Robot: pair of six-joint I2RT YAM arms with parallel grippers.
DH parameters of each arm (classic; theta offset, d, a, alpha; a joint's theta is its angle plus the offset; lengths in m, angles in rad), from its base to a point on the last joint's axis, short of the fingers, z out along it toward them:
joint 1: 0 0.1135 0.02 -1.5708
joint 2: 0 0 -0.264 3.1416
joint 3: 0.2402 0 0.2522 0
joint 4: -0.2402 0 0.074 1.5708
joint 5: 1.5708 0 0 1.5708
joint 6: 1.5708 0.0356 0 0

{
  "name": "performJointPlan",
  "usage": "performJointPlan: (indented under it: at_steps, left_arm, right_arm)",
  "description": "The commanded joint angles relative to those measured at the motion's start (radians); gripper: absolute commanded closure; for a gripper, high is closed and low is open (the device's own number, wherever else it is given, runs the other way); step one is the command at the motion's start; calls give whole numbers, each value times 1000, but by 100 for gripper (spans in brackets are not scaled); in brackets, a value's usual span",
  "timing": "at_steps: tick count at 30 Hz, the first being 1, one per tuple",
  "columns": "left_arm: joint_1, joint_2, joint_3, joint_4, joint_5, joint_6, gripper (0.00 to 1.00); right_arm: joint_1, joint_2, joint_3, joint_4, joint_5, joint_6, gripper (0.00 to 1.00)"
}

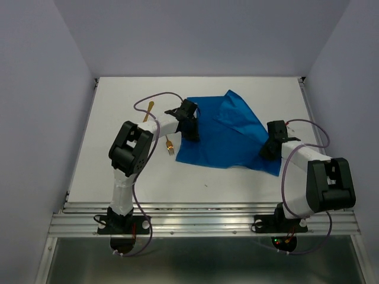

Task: Fold the napkin into a case and place the utensils inside
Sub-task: Move the crumpled napkin to the center of the board.

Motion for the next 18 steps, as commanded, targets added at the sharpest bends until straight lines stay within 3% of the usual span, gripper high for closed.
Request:
performJointPlan:
  at_steps: [1,5,9,12,18]
  left_arm:
    - [40,106,176,-93,-69,68,73]
    - [57,139,342,-169,-117,120,72]
    - [62,77,411,-220,-146,154,68]
    - [63,-18,358,-216,-161,157,64]
    - [62,-156,88,-223,-224,91,55]
  right_arm:
    - [4,156,52,90,35,-24,74]
    - [4,250,179,87,39,-53,74]
    - [4,180,216,64,-12,-56,73]
    - [4,53,189,48,-23,-47,69]
    - [4,-139,96,-9,-4,-38,64]
